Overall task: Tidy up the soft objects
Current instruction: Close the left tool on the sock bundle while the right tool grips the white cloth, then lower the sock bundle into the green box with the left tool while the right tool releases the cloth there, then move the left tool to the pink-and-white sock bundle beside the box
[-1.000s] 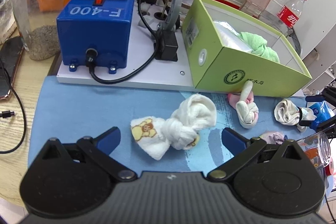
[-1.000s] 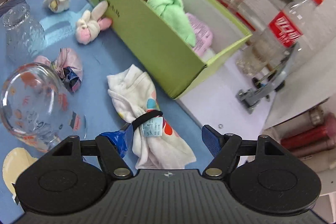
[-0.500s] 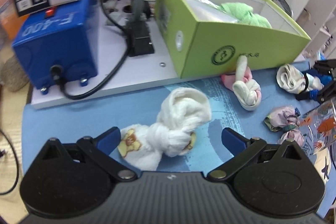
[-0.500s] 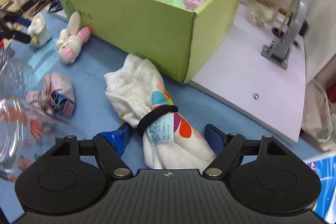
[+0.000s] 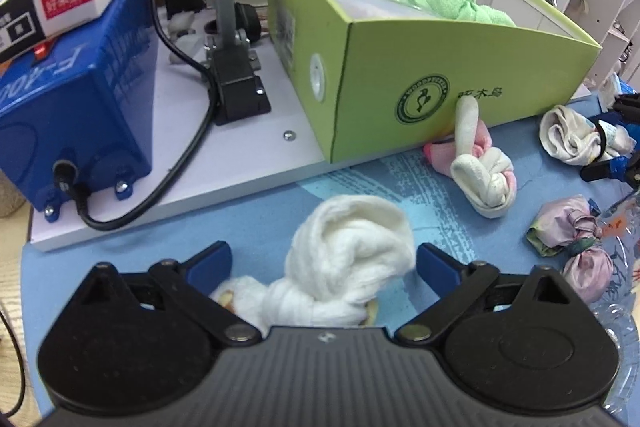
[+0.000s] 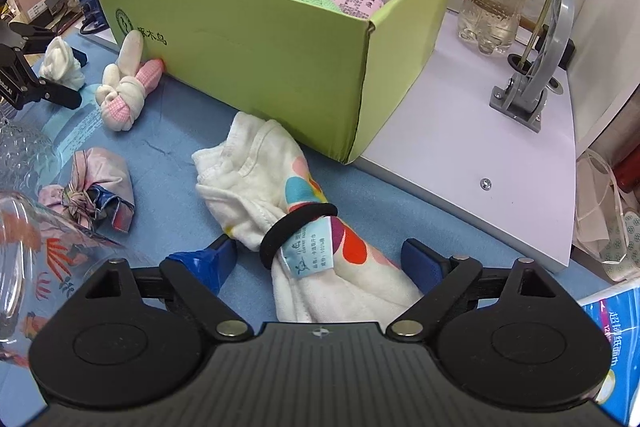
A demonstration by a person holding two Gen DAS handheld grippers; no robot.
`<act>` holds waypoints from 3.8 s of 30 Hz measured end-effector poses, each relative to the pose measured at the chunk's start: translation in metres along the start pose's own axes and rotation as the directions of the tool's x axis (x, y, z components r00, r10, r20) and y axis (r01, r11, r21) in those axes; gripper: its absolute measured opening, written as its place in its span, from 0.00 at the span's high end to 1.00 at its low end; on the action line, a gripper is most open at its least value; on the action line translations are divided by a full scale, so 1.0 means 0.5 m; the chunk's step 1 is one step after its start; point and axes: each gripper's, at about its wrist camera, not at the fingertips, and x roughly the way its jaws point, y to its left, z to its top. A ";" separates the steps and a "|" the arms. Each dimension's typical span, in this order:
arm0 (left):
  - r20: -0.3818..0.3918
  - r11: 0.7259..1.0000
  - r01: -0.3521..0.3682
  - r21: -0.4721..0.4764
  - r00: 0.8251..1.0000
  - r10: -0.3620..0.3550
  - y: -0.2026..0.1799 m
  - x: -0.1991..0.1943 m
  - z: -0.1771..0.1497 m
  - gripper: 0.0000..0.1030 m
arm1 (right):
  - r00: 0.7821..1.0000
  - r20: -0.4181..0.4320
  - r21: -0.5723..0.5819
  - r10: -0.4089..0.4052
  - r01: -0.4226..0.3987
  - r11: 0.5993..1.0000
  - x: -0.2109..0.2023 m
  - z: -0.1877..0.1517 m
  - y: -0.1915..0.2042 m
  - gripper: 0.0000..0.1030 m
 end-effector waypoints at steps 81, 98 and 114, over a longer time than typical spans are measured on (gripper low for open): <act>0.142 0.989 -0.110 -0.100 0.982 0.123 -0.129 -0.196 -0.007 0.00 | 0.759 0.573 0.567 -0.309 -0.094 0.818 -0.280 -0.260 0.253 0.45; -0.122 0.991 -0.101 0.089 0.986 0.111 -0.224 0.014 0.147 0.00 | 0.803 0.476 0.628 -0.358 -0.025 0.778 -0.221 -0.292 0.172 0.44; -0.348 0.994 -0.114 0.001 0.931 0.107 -0.196 0.155 0.186 0.00 | 0.811 0.475 0.657 -0.341 -0.069 0.751 -0.200 -0.310 0.146 0.43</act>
